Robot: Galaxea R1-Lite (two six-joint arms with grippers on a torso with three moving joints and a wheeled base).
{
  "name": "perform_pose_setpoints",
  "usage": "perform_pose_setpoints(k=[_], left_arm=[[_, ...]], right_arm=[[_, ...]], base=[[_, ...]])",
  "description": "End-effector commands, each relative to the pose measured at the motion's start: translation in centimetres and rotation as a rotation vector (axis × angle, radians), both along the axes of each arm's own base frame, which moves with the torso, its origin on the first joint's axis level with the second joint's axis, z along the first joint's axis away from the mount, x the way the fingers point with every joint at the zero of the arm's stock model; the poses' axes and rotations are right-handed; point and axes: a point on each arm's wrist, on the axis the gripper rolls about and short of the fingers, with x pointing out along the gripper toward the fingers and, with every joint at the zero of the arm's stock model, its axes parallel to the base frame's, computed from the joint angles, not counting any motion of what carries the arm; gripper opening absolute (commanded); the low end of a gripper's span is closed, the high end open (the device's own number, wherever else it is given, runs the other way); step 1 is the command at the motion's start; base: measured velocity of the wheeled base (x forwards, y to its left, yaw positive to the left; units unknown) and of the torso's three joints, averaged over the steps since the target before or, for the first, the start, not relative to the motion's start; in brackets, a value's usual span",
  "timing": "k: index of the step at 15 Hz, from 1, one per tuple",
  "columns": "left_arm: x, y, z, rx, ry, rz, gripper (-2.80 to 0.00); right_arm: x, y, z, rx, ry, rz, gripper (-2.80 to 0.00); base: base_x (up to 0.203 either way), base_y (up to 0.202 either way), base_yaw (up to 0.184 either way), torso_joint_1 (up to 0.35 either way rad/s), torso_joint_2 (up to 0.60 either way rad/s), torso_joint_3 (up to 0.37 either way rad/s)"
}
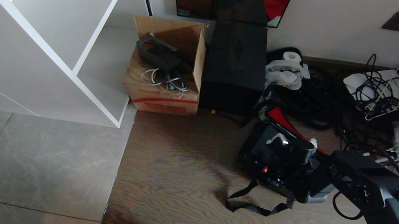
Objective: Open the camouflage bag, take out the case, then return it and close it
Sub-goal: Lift the black box
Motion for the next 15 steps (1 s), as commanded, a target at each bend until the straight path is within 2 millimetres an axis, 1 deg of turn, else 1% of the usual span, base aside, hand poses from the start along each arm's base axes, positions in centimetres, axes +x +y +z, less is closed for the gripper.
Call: perform_pose_setpoints(k=[1,2,3,11,15], left_arm=[[0.00,0.00,0.01,0.000,-0.001,0.001,-2.80],[0.00,0.00,0.01,0.000,-0.001,0.000,-2.80],[0.00,0.00,0.01,0.000,-0.001,0.000,-2.80],[0.00,0.00,-0.01,0.000,0.000,0.000,-2.80],[0.00,0.00,-0.01,0.000,0.000,0.000,-2.80]], right_arm=[[-0.01,0.00,-0.29,-0.004,0.000,-0.004,0.00],[-0.04,0.00,-0.30,-0.006,0.006,-0.003,0.00],[-0.06,-0.01,-0.33,-0.009,0.015,-0.005,-2.80],[-0.19,0.05,-0.41,-0.003,0.014,-0.005,-2.80],[-0.22,0.04,-0.08,0.006,-0.015,-0.007,-2.80]], base=[[0.000,0.000,0.000,0.000,0.00,0.000],[0.000,0.000,0.000,0.000,0.00,0.000],[0.000,0.000,0.000,0.000,0.00,0.000],[0.000,0.000,0.000,0.000,0.00,0.000],[0.000,0.000,0.000,0.000,0.00,0.000]])
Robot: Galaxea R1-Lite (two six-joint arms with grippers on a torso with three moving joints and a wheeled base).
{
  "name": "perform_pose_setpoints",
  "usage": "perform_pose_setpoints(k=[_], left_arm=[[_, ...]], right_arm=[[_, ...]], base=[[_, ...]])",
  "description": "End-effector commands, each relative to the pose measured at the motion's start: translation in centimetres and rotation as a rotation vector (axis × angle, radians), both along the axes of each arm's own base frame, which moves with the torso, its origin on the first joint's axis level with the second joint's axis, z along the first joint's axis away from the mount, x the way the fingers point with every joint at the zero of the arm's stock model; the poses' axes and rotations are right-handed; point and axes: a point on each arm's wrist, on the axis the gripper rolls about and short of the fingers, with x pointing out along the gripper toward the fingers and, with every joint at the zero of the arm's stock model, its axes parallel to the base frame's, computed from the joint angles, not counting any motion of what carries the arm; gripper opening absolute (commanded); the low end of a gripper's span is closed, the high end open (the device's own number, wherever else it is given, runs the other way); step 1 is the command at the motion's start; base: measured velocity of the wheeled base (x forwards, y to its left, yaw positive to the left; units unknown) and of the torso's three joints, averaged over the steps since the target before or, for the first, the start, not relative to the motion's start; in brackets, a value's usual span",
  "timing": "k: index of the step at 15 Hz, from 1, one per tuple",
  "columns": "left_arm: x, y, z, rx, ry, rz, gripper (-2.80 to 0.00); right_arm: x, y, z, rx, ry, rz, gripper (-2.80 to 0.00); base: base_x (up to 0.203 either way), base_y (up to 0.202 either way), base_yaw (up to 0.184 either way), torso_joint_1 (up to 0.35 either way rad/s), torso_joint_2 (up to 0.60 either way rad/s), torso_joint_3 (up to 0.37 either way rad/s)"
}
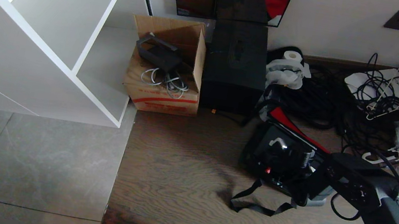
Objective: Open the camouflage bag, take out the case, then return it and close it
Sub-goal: Lift the black box
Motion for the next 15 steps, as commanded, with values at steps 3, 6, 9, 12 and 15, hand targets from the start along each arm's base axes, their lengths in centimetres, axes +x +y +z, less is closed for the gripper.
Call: perform_pose_setpoints(k=[3,6,9,12,15], left_arm=[[0.0,0.0,0.0,0.000,-0.002,0.002,-2.80],[0.0,0.0,0.0,0.000,-0.001,0.000,-2.80],[0.0,0.0,0.0,0.000,0.000,0.000,-2.80],[0.0,0.0,0.0,0.000,0.000,0.000,-2.80],[0.0,0.0,0.0,0.000,0.000,0.000,-2.80]], right_arm=[[-0.1,0.2,2.0,0.001,-0.055,-0.005,-2.80],[-0.4,0.5,4.5,0.007,-0.093,-0.008,-2.80],[-0.8,0.6,7.0,0.011,-0.131,-0.015,-2.80],[-1.2,0.6,8.2,0.013,-0.139,-0.015,-2.80],[-1.8,0.5,8.8,0.015,-0.137,-0.015,-2.80]], base=[[0.000,0.000,0.000,0.000,0.00,0.000],[0.000,0.000,0.000,0.000,0.00,0.000],[0.000,0.000,0.000,0.000,0.00,0.000],[0.000,0.000,0.000,0.000,0.00,0.000],[0.000,0.000,0.000,0.000,0.00,0.000]])
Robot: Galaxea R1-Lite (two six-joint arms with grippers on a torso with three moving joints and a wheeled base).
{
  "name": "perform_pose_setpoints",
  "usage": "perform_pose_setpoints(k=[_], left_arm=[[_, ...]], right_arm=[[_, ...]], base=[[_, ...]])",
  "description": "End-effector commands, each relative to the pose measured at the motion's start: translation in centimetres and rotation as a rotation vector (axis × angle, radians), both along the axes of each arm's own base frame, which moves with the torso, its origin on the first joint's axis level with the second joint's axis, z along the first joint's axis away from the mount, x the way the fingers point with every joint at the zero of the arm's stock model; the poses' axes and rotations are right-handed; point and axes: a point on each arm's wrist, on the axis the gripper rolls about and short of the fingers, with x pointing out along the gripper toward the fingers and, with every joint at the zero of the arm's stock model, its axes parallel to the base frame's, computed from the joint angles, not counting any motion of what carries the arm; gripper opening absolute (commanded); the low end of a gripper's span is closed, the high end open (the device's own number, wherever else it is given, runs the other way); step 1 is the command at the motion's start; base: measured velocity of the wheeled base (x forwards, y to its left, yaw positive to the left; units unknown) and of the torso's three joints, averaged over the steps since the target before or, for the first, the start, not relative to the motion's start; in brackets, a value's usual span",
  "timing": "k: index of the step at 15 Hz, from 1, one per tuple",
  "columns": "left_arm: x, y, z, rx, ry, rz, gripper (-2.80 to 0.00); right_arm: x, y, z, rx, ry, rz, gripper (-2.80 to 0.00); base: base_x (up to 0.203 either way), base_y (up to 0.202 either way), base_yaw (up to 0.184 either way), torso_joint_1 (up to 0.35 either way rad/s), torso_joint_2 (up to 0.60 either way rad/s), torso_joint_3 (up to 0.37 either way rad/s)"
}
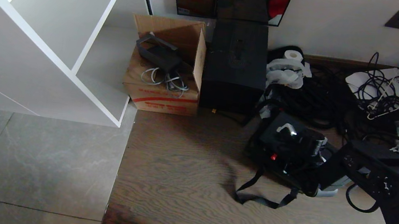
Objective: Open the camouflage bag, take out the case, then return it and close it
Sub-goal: Lift the black box
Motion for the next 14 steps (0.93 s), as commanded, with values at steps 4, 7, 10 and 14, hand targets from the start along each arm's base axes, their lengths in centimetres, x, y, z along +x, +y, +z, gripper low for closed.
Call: perform_pose_setpoints(k=[4,7,10,14], left_arm=[[0.0,0.0,0.0,0.000,0.000,0.000,-2.80],[0.0,0.0,0.0,0.000,0.000,0.000,-2.80],[0.0,0.0,0.0,0.000,-0.001,0.000,-2.80],[0.0,0.0,0.0,0.000,0.000,0.000,-2.80]], right_arm=[[-0.7,-0.1,3.4,0.001,-0.053,-0.005,-2.80],[-1.0,-0.2,4.7,0.003,-0.061,-0.005,-2.80],[-1.4,-0.3,5.5,0.006,-0.071,-0.006,-2.80],[-1.9,-0.3,6.7,0.006,-0.082,-0.005,-2.80]], base=[[0.000,0.000,0.000,0.000,0.00,0.000],[0.000,0.000,0.000,0.000,0.00,0.000],[0.000,0.000,0.000,0.000,0.00,0.000],[0.000,0.000,0.000,0.000,0.00,0.000]])
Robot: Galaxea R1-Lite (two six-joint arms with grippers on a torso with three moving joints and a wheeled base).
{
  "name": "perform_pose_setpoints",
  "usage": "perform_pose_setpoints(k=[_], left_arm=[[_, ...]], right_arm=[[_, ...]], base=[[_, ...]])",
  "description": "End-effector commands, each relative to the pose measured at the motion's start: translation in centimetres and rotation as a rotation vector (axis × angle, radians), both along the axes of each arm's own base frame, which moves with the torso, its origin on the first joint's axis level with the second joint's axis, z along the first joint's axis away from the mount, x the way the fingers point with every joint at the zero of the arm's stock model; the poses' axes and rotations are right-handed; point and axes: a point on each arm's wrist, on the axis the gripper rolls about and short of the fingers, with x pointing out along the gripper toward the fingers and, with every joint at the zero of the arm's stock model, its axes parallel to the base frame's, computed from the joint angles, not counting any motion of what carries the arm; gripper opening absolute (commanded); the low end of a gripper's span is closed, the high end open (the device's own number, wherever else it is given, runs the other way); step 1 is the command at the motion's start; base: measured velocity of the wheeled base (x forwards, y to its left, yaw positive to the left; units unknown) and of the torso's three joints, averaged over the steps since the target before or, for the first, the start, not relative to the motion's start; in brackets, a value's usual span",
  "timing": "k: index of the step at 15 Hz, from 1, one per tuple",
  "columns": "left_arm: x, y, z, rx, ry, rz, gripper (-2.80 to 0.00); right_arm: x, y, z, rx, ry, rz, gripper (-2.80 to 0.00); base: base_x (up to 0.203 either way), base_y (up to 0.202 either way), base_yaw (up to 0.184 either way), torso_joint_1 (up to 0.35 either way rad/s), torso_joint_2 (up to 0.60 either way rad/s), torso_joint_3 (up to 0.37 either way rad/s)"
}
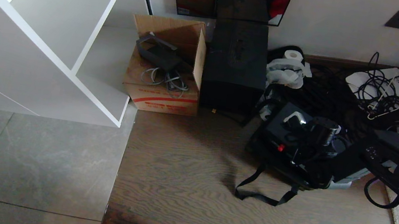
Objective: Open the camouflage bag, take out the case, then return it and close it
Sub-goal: Lift the black box
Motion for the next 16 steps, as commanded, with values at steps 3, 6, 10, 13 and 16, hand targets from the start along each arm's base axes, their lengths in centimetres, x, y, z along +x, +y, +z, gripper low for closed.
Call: perform_pose_setpoints(k=[3,6,10,13,16], left_arm=[[0.0,0.0,0.0,0.000,0.002,0.000,-2.80],[0.0,0.0,0.0,0.000,0.001,0.000,-2.80],[0.0,0.0,0.0,0.000,0.001,0.001,-2.80],[0.0,0.0,0.0,0.000,0.002,0.001,-2.80],[0.0,0.0,0.0,0.000,0.001,0.000,-2.80]], right_arm=[[-0.9,0.0,2.4,0.002,-0.039,-0.001,-2.80],[-1.6,0.5,3.4,0.004,-0.040,0.013,-2.80],[-2.4,1.7,4.3,0.018,-0.044,0.041,-2.80],[-3.0,2.7,5.2,0.021,-0.047,0.056,-2.80],[-3.4,2.9,5.9,0.024,-0.056,0.059,-2.80]], base=[[0.000,0.000,0.000,0.000,0.00,0.000],[0.000,0.000,0.000,0.000,0.00,0.000],[0.000,0.000,0.000,0.000,0.00,0.000],[0.000,0.000,0.000,0.000,0.00,0.000],[0.000,0.000,0.000,0.000,0.00,0.000]])
